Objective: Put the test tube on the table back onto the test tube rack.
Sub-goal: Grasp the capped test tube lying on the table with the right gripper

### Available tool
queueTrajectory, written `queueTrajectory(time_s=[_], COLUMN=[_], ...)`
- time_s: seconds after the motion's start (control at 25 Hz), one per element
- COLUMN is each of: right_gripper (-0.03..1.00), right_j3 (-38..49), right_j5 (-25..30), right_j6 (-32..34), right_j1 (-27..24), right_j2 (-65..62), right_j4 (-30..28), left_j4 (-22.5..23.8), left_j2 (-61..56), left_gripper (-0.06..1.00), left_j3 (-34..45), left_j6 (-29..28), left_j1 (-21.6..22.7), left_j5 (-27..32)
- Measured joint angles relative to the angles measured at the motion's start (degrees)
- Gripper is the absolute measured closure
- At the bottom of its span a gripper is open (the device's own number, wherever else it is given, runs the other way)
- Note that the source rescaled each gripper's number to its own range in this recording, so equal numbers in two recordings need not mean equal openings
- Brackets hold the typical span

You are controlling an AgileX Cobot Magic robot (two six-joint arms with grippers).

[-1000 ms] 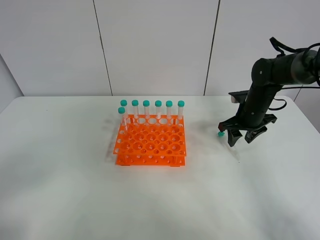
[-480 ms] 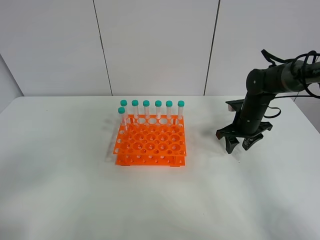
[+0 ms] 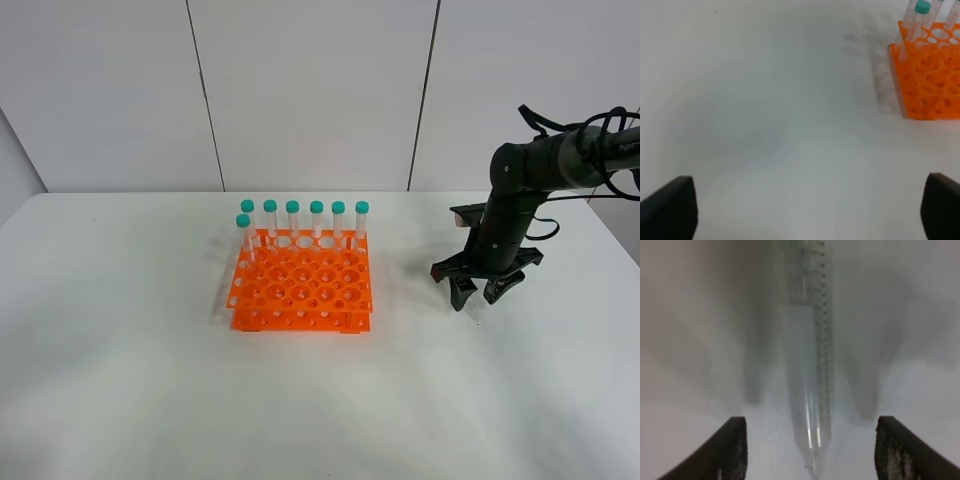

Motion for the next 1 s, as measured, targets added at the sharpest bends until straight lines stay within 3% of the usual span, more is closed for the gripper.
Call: queueTrajectory(time_s=[1.0], right_gripper=[0.01], right_j3=[0.0], right_j5=[-1.4], right_j6=[0.1], right_j1=[0.0], right_j2=[0.0], right_j4=[0.2], left_j4=[0.0], left_j2=[0.0], left_gripper=[-0.03], left_j3=[0.0], left_j6=[0.0], left_j1=[0.0], left_j5=[0.0])
